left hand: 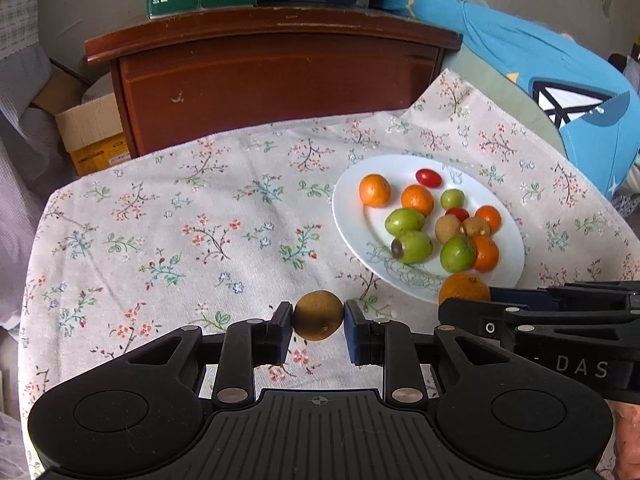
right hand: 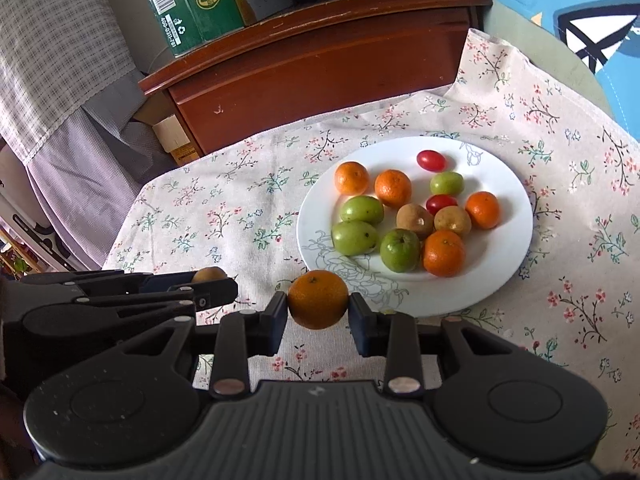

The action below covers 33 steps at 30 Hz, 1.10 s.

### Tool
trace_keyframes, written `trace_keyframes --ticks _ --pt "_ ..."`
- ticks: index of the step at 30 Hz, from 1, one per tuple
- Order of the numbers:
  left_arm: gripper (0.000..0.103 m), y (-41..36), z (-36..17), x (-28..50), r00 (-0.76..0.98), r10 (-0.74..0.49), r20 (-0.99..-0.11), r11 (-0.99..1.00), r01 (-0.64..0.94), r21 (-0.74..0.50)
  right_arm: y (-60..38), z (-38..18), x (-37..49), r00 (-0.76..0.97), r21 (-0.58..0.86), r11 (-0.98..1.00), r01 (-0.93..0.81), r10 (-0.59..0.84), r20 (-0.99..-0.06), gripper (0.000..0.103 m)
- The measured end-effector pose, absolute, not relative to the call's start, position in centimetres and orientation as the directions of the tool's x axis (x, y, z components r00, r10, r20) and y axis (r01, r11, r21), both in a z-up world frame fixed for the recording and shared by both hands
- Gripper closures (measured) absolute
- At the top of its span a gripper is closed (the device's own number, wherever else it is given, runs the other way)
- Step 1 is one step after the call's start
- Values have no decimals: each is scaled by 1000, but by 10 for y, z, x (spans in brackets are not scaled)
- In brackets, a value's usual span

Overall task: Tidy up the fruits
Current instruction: 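Carry the mandarin and kiwi over the white plate and open both grippers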

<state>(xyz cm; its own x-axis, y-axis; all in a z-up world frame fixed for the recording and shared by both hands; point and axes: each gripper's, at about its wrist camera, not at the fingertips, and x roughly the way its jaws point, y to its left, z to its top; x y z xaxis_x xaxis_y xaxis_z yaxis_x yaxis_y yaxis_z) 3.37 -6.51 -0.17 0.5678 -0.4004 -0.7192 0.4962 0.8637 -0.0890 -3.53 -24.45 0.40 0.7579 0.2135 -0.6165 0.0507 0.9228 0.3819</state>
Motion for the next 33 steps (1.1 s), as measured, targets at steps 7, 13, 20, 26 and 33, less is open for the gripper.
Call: trace_keyframes --ticks 7,13,20,26,33 --pt "78 -68 22 32 610 -433 -663 857 506 -94 -257 24 -39 798 414 909 46 215 -563 70" --pt "78 -73 34 37 621 -463 -632 848 517 -113 -268 40 -39 831 422 905 48 198 -520 70" --pt "78 -84 42 50 619 -493 -612 836 531 -136 -293 60 -35 867 412 908 75 144 -477 70" --pt "78 -92 43 65 607 -515 -605 829 533 -171 -324 67 -24 882 454 882 126 110 -458 70" --pt "78 -106 29 81 587 -508 -630 829 533 -172 -342 53 -2 863 512 847 145 145 -484 70"
